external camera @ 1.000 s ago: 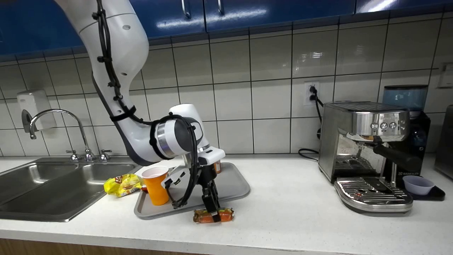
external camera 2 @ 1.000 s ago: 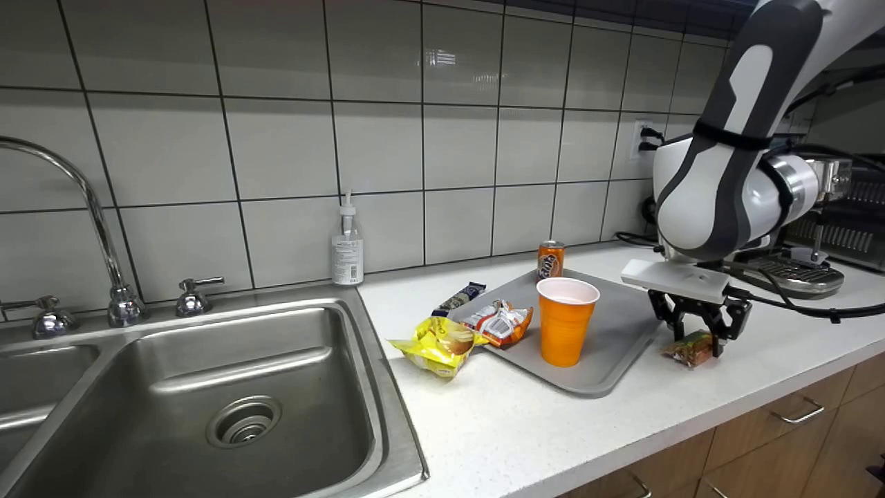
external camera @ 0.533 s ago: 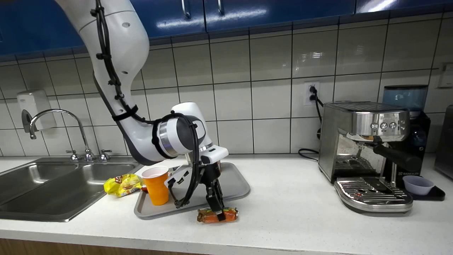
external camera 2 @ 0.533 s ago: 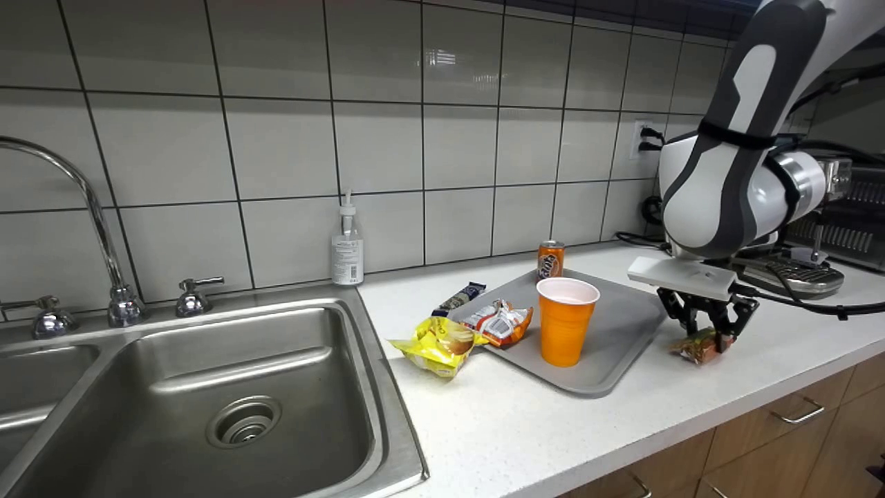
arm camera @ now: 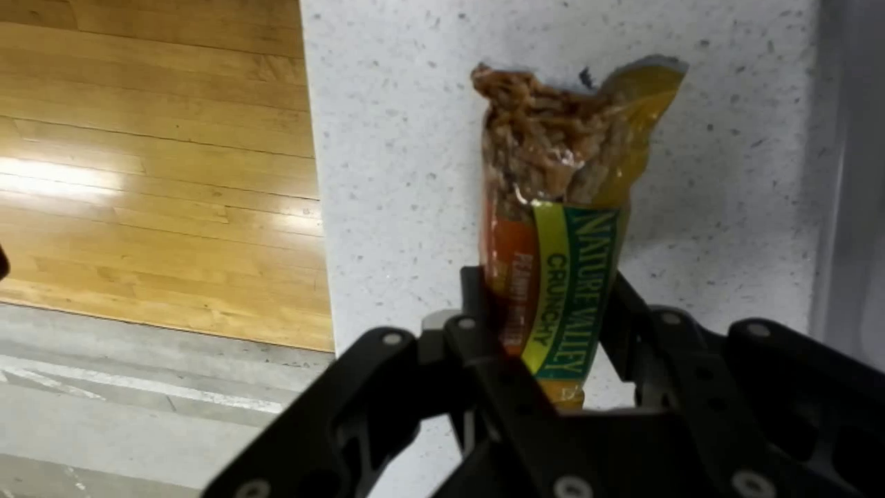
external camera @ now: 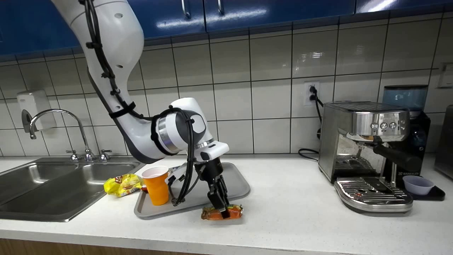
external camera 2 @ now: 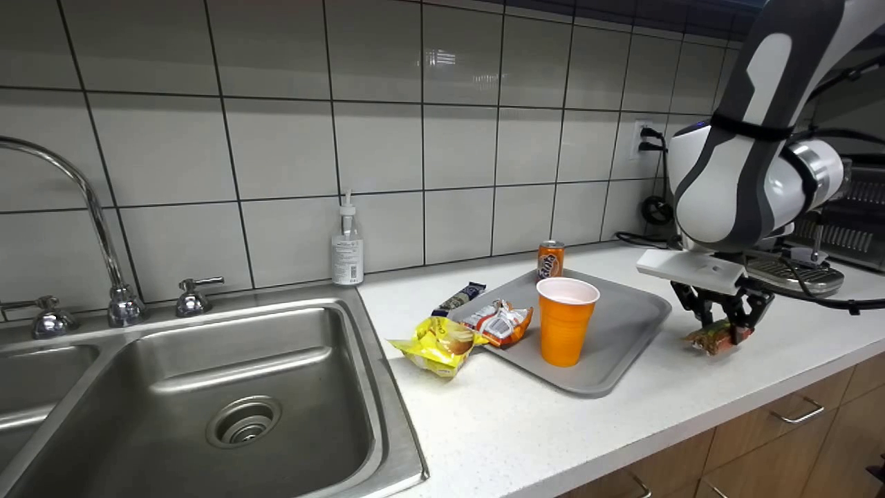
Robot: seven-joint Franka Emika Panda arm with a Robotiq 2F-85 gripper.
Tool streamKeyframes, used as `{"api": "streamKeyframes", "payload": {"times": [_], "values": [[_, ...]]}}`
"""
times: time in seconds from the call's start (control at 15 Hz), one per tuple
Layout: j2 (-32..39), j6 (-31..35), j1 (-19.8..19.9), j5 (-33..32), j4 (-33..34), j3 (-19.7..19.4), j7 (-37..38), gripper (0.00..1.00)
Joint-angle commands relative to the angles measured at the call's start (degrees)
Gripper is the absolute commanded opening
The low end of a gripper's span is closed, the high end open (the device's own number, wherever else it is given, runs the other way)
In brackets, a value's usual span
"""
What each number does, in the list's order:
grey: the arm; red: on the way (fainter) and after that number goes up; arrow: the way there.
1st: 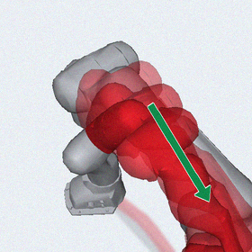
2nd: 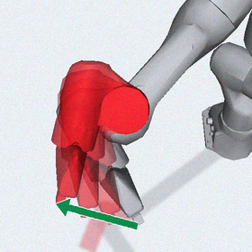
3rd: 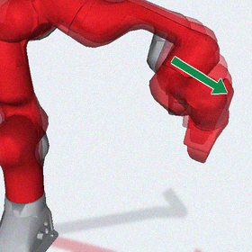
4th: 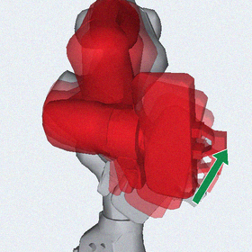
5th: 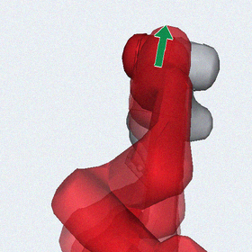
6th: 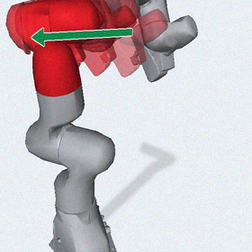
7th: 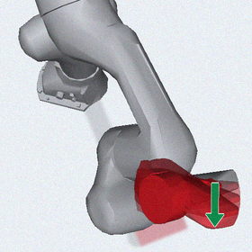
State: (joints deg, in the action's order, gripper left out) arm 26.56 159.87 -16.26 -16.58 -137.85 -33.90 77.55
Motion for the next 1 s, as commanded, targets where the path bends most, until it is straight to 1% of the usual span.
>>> {"api": "streamKeyframes", "payload": {"times": [0.0,0.2,0.33,0.53,0.93], "values": [[-4.02,-0.47,-3.78,-3.58,-2.74,-4.05,4.69,0.16],[-5.13,-0.68,-5.85,-5.73,-2.97,-6.07,7.14,0.16],[-5.69,-0.87,-6.49,-6.76,-2.64,-6.53,8.37,0.16],[-6.12,-1.12,-6.19,-7.42,-1.48,-5.82,9.1,0.16],[-5.55,-1.51,-4.2,-6.36,2.45,-2.58,7.98,0.16]]}}
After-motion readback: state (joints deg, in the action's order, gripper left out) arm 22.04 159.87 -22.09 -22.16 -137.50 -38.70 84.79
